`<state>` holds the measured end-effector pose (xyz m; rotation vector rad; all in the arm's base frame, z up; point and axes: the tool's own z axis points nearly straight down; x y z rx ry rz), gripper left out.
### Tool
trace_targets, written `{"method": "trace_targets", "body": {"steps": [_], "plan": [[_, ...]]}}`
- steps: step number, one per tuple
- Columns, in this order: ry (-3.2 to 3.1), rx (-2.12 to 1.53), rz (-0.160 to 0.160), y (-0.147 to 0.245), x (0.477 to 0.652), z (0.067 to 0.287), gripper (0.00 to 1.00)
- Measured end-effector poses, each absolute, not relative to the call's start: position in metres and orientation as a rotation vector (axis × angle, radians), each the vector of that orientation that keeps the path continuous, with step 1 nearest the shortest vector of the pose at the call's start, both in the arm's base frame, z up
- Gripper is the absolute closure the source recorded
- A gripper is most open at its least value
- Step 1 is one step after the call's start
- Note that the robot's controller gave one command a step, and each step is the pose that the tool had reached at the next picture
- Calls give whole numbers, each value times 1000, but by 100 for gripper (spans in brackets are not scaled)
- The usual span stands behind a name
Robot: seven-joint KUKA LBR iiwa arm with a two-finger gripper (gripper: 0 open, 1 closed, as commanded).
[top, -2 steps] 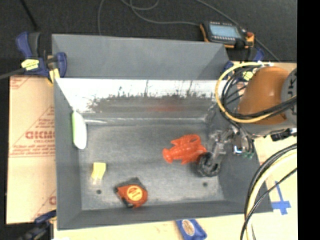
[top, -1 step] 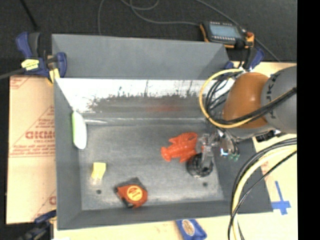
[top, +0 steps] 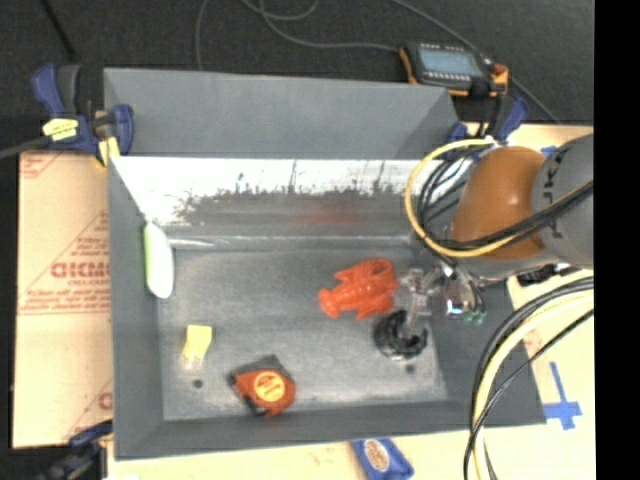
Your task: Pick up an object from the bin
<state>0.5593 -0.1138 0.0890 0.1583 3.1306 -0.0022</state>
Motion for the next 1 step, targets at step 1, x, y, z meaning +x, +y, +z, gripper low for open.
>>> {"method": "trace_targets", "body": {"steps": [1], "plan": [[3145, 156, 0, -112, 539, 119, 100]]}}
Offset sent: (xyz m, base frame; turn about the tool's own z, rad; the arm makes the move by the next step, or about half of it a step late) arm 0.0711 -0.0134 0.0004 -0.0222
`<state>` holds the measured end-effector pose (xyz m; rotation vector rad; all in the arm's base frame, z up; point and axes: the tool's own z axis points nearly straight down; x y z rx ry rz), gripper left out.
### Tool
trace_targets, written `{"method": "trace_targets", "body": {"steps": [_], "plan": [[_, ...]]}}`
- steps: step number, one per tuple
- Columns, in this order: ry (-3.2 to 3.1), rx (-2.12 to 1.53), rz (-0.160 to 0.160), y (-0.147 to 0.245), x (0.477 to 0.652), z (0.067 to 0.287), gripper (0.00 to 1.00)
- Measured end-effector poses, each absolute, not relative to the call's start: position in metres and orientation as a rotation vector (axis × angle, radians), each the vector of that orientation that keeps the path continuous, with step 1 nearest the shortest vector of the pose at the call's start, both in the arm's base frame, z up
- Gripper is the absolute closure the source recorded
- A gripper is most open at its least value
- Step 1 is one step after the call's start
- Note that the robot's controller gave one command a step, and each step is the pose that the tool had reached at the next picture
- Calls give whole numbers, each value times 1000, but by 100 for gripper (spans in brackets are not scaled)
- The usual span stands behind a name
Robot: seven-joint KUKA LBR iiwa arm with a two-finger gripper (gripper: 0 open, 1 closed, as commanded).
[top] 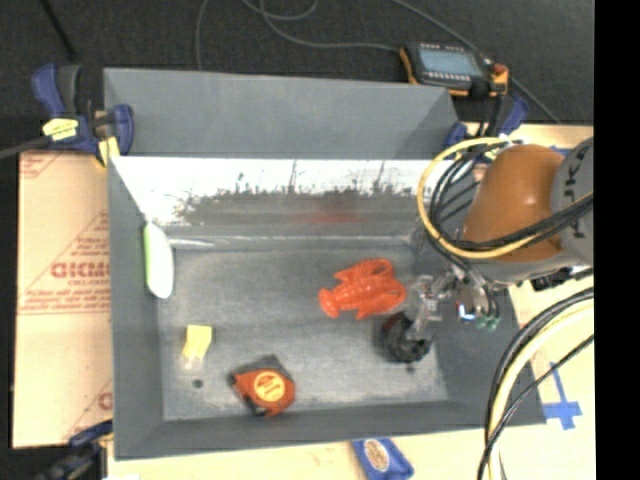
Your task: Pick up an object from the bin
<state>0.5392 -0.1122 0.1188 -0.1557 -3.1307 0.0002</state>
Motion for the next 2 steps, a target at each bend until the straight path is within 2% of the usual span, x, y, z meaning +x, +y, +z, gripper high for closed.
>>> {"method": "trace_targets", "body": {"steps": [1, 2], "plan": [[-3142, -127, 2, -129, 631, 89, 0], [-3146, -123, 6, -129, 632, 92, 100]]}}
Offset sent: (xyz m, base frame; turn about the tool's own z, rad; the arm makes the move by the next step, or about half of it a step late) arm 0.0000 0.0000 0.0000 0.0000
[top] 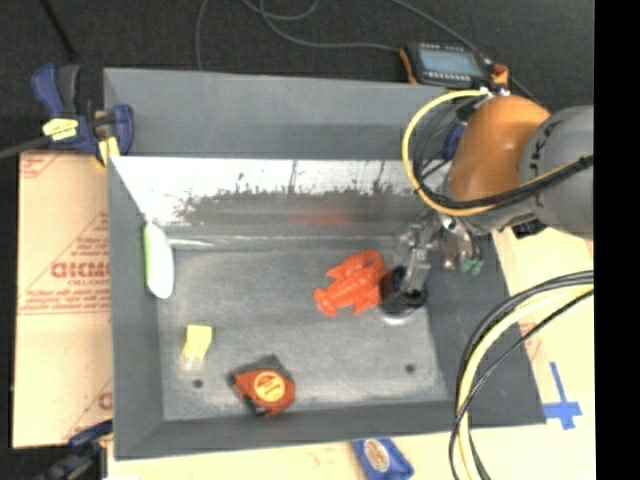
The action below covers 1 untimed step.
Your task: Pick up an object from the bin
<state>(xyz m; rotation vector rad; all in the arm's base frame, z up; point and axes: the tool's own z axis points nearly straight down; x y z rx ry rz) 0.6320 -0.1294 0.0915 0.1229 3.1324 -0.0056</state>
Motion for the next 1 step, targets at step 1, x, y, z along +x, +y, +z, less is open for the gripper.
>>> {"method": "trace_targets", "body": {"steps": [1], "plan": [[3132, 122, -6, -129, 632, 92, 100]]}}
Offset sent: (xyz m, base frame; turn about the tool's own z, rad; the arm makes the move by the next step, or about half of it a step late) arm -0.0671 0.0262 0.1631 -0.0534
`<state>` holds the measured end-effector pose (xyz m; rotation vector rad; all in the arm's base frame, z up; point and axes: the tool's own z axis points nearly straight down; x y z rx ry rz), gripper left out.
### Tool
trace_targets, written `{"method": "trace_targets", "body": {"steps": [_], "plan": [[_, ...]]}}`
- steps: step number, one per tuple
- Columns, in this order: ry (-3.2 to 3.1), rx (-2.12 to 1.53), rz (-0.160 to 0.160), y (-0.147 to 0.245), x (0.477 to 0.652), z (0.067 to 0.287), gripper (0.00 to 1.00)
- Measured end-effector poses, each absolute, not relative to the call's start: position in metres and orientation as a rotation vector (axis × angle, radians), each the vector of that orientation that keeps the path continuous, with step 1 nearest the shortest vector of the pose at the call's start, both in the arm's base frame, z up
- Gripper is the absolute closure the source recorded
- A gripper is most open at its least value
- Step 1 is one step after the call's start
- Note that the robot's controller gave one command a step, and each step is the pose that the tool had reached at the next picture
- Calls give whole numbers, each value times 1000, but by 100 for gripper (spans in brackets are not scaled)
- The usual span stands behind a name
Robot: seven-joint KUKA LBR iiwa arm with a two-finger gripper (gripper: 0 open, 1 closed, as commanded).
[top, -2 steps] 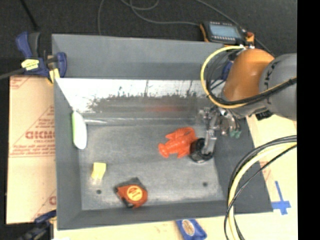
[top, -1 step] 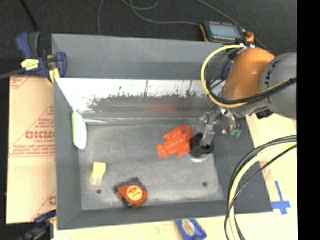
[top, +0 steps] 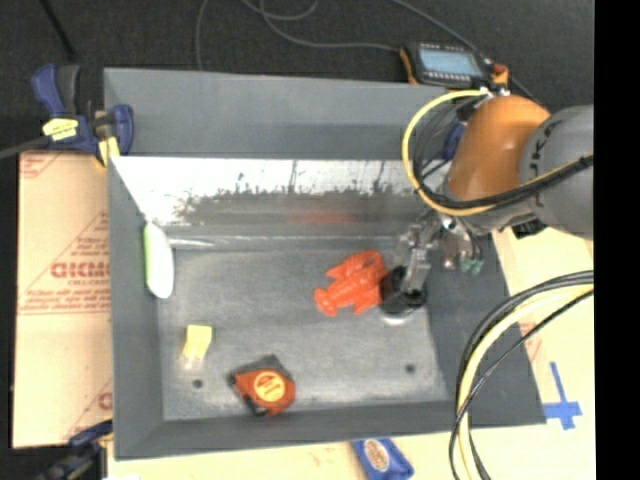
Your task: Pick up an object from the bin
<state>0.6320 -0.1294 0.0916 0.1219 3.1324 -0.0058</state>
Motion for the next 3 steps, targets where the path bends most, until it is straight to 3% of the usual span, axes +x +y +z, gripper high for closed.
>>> {"method": "trace_targets", "body": {"steps": [1, 2, 3], "plan": [[3146, 108, 0, -122, 611, 129, 100], [3119, 112, -6, -116, 627, 155, 100], [3138, 84, -2, -86, 613, 116, 100]]}}
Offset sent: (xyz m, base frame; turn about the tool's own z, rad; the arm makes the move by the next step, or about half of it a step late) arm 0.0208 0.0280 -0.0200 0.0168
